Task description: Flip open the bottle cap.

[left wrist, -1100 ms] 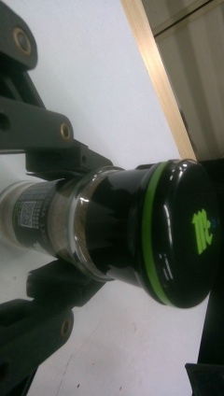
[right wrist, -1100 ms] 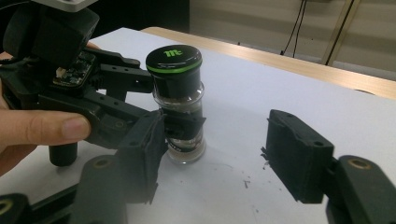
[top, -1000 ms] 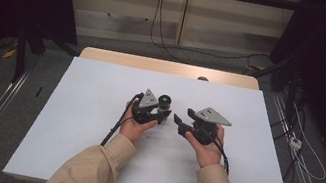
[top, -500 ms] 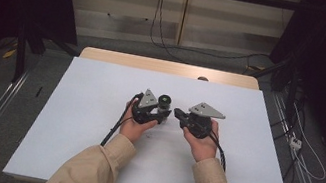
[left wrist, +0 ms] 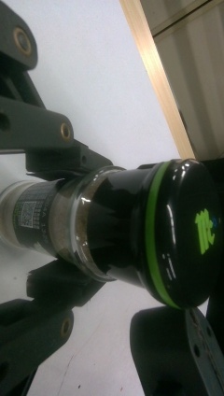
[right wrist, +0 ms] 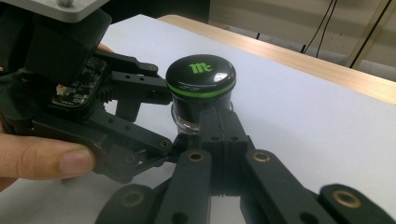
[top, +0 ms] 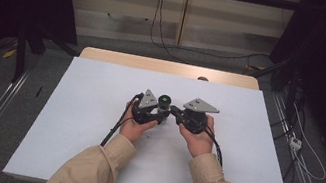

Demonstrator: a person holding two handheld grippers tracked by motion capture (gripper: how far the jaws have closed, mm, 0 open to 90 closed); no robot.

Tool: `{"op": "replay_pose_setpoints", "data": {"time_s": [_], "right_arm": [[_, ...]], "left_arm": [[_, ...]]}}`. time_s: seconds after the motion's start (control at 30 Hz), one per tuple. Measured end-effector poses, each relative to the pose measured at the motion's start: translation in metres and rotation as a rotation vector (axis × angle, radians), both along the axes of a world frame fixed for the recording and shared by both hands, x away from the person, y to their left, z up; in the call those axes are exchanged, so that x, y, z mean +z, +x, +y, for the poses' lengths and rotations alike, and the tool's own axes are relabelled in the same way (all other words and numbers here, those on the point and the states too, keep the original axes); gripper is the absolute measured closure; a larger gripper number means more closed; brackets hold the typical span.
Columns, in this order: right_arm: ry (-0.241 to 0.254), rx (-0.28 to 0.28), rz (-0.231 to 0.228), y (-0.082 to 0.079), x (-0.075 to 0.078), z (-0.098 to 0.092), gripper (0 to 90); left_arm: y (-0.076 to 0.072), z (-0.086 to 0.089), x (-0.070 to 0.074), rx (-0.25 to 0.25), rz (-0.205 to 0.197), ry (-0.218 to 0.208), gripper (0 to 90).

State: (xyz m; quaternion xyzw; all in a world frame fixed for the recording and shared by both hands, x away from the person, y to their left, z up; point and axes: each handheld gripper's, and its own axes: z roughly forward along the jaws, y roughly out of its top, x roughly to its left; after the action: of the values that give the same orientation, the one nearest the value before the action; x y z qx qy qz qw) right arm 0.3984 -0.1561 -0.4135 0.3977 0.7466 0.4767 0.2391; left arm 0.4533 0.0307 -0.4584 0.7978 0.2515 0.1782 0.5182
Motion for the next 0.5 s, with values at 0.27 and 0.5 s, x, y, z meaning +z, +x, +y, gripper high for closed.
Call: {"op": "replay_pose_setpoints", "data": {"time_s": [0.27, 0.5], "right_arm": [[-0.014, 0.003, 0.007, 0.0042, 0.0021, 0.0025, 90.0], [-0.027, 0.008, 0.003, 0.0055, 0.0018, 0.0038, 90.0]], "left_arm": [[0.0000, -0.0003, -0.0002, 0.003, 0.001, -0.005, 53.0], [-0.0001, 0.0000, -0.0005, 0.002, 0.001, -0.005, 53.0]]}}
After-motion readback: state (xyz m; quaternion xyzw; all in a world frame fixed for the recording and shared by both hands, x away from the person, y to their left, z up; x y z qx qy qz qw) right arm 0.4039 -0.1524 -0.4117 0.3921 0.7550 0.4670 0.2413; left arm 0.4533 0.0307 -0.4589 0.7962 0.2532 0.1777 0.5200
